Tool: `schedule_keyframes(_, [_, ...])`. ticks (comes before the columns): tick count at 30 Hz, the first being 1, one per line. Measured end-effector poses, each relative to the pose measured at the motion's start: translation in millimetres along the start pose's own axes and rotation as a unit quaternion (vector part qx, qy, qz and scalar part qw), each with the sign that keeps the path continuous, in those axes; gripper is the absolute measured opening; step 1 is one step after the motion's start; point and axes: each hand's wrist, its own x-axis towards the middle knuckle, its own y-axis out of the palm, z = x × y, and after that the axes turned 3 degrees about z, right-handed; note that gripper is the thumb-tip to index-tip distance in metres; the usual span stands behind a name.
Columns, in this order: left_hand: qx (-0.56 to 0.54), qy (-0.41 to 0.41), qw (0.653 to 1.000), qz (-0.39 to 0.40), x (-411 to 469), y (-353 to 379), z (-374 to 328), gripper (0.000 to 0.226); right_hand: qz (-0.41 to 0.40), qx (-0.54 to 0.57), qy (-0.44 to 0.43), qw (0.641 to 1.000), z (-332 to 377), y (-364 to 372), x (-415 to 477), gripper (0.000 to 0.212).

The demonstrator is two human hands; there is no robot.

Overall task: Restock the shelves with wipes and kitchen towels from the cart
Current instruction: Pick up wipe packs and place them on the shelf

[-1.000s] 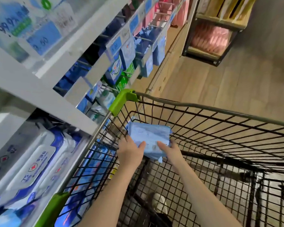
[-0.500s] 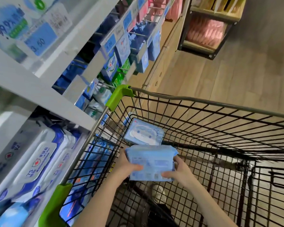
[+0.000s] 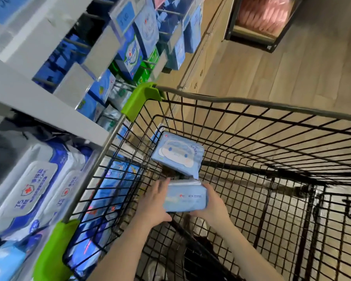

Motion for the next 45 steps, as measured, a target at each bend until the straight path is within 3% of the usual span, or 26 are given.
schedule_keyframes(2, [0.116,0.010,0.993,-0.029,4.6,8.3,-7.0,0.110,0.010,-0.030,0.000,0.999,0.1,-2.9,3.1,0.083])
schedule_keyframes(4, [0.168,0.009,0.983,-0.068,9.4,12.1,-11.9,0.094,0.024,-0.059,-0.002,0.998,-1.1,-8.0,8.4,0.085])
schedule_keyframes(9, [0.136,0.012,0.989,-0.059,15.7,0.2,-12.0,0.068,0.053,-0.027,0.023,0.998,1.3,-34.8,27.5,0.051])
schedule_keyframes(12, [0.085,-0.010,0.996,-0.019,13.5,-14.1,-3.5,0.071,0.012,-0.035,0.043,0.998,13.3,-43.2,50.5,0.050])
schedule_keyframes(16, [0.095,-0.029,0.995,0.007,13.7,-22.4,24.7,0.070,0.004,-0.004,0.074,0.997,32.0,-37.3,82.8,0.058])
schedule_keyframes(21, [0.099,-0.025,0.995,0.020,12.9,-18.2,39.6,0.085,-0.014,0.117,0.131,0.984,43.2,-18.8,114.4,0.071])
schedule_keyframes(26, [0.138,0.012,0.990,-0.005,12.3,-17.4,33.3,0.088,-0.044,0.288,0.215,0.932,50.3,-12.8,132.2,0.070])
schedule_keyframes(30, [0.134,0.030,0.990,-0.014,13.9,-14.2,35.3,0.087,-0.035,0.308,0.225,0.924,46.6,-13.7,136.2,0.086])
schedule_keyframes(37, [0.110,0.026,0.994,-0.006,12.9,-14.5,32.8,0.087,-0.054,0.346,0.207,0.914,58.5,-13.0,126.0,0.073])
schedule_keyframes(45, [0.116,0.007,0.993,0.003,7.5,-23.7,19.5,0.074,-0.074,0.318,0.168,0.930,62.4,-9.4,112.0,0.092])
